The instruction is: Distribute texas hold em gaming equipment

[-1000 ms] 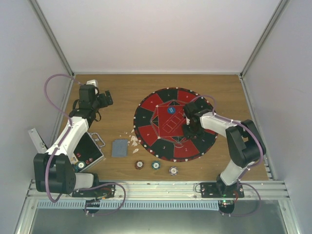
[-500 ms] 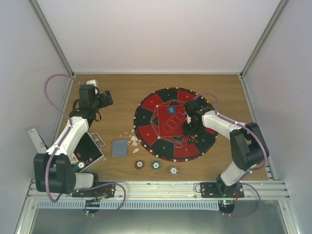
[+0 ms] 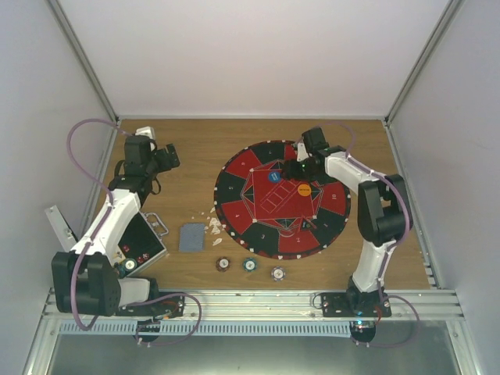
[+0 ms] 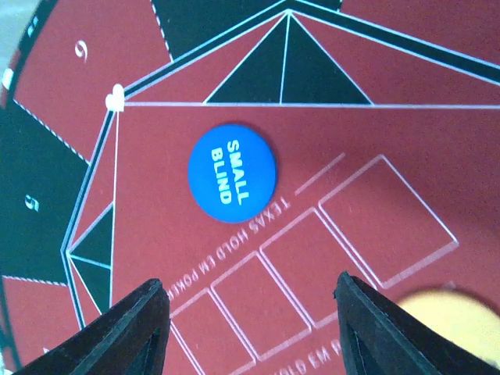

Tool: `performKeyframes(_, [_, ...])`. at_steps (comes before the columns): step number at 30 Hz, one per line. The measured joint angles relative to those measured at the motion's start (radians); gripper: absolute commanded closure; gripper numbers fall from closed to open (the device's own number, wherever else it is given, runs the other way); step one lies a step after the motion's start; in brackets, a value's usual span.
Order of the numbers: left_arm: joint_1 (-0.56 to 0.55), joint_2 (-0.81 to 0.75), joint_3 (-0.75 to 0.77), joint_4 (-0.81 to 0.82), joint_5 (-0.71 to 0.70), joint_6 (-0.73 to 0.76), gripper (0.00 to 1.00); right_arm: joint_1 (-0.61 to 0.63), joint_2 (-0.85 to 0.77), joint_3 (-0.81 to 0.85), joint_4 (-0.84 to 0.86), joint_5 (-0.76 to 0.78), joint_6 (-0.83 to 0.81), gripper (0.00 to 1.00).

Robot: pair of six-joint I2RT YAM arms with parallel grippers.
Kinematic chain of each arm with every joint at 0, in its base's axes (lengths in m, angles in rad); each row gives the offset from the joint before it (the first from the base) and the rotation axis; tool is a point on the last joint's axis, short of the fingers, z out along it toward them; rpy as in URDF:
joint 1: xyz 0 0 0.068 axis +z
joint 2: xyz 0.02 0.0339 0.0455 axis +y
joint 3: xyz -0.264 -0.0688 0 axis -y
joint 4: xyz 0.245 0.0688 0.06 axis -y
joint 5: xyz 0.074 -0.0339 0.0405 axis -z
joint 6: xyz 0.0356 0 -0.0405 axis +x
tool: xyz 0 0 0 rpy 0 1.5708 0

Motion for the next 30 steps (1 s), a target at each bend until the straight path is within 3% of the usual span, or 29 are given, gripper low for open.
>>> performKeyframes(10, [0.000, -0.069, -0.014, 0.001, -0.005, -0.014, 0.01, -0.082, 0.211, 0.074, 0.178, -0.266, 0.078, 0.41])
performKeyframes(30, [0.000, -0.083, -0.034, -0.008, -0.011, -0.023, 0.01, -0.069, 0.294, 0.104, 0.264, -0.367, 0.061, 0.41])
